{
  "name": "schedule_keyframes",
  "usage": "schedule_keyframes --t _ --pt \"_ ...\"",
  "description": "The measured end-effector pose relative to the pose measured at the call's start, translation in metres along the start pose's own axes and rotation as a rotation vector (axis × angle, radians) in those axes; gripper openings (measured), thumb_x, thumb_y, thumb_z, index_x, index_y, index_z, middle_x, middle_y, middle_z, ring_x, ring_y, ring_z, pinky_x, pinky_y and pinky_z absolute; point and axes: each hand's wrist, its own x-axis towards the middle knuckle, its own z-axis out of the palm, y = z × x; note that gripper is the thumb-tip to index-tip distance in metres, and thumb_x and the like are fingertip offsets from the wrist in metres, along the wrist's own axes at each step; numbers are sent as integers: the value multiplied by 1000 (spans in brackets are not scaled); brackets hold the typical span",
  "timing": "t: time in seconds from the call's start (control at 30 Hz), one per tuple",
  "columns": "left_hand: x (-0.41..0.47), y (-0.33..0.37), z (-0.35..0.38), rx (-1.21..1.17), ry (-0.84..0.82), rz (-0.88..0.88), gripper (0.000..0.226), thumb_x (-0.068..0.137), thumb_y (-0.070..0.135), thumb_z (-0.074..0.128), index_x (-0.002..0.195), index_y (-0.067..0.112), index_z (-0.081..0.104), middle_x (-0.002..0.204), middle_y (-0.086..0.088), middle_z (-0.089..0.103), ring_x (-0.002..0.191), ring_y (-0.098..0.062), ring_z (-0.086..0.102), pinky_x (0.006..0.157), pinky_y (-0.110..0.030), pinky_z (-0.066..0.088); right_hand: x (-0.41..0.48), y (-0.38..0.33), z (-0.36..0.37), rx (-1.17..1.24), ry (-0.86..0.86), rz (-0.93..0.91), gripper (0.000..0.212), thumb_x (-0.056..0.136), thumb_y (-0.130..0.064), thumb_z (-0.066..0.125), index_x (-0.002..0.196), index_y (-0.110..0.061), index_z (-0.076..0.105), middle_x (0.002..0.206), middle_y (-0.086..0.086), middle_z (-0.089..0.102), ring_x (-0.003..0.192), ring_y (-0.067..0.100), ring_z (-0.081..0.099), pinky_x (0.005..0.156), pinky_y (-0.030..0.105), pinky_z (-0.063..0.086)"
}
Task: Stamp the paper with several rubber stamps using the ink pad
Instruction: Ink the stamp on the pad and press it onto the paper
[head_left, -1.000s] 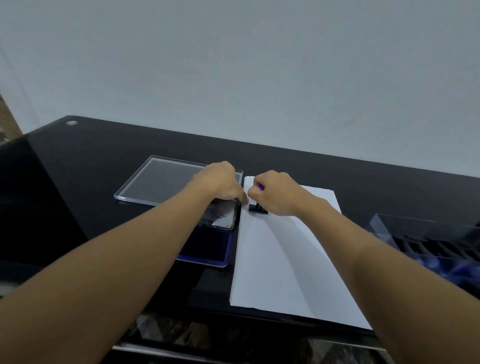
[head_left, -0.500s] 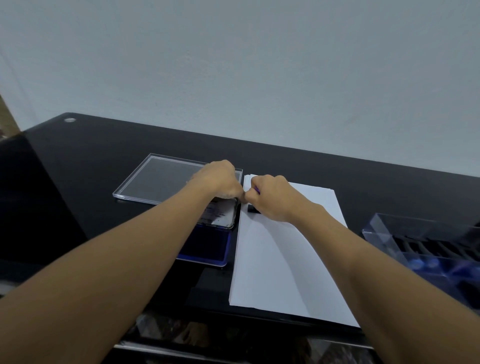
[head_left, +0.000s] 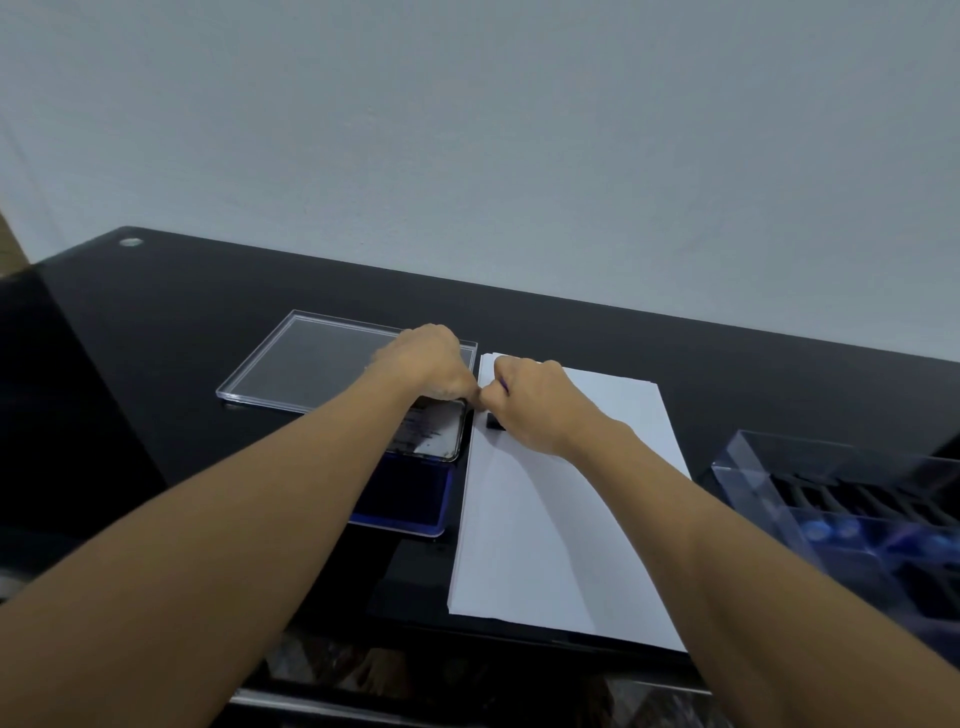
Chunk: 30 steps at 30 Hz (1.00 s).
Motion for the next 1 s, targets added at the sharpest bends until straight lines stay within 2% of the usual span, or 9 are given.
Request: schedule_keyframes --t 0.2,0.3,0.4,0.63,0.8,0.9,1.0 --pt "-1 1 0 20 0 0 43 43 47 69 70 14 65 76 -2 63 73 -23 58 66 -33 48 -3 0 3 20 10 12 35 99 -25 45 68 -16 32 66 3 44 61 19 37 51 30 28" --pt "-1 0 0 21 11 -9 43 44 48 71 72 16 66 80 -2 66 78 -24 62 75 -39 55 -3 -2 1 15 11 18 34 98 -21 44 68 -15 31 65 3 42 62 20 36 51 30 28" --pt "-1 0 0 31 10 -11 46 42 50 74 74 17 67 84 -2 66 83 -26 64 82 -45 57 -2 -6 -3 -90 -35 -8 38 100 -14 43 64 -15 29 66 1 36 68 24 36 52 31 28" --pt "-3 1 -1 39 5 -16 46 45 50 77 76 18 66 88 -3 66 90 -28 63 86 -47 56 0 -5 -3 -92 -25 -1 37 100 -15 43 66 -14 29 67 2 36 61 19 32 52 29 27" --pt "-6 2 -1 33 -2 -11 43 44 48 71 73 17 66 84 -3 66 87 -27 64 86 -48 56 0 -1 5 -77 -2 -7 36 100 -21 44 68 -17 31 68 2 40 69 25 40 60 33 34" --pt "-8 3 -2 48 -7 -6 45 43 47 66 75 16 66 85 -4 66 91 -28 63 89 -51 55 3 4 12 8 40 35 35 99 -25 47 68 -16 32 67 4 44 62 21 38 51 32 28" --pt "-8 4 -2 63 -10 -3 46 43 48 65 76 15 66 85 -4 66 90 -28 63 89 -52 55 5 6 15 8 36 43 34 100 -26 45 69 -17 33 69 3 44 61 18 37 51 30 25"
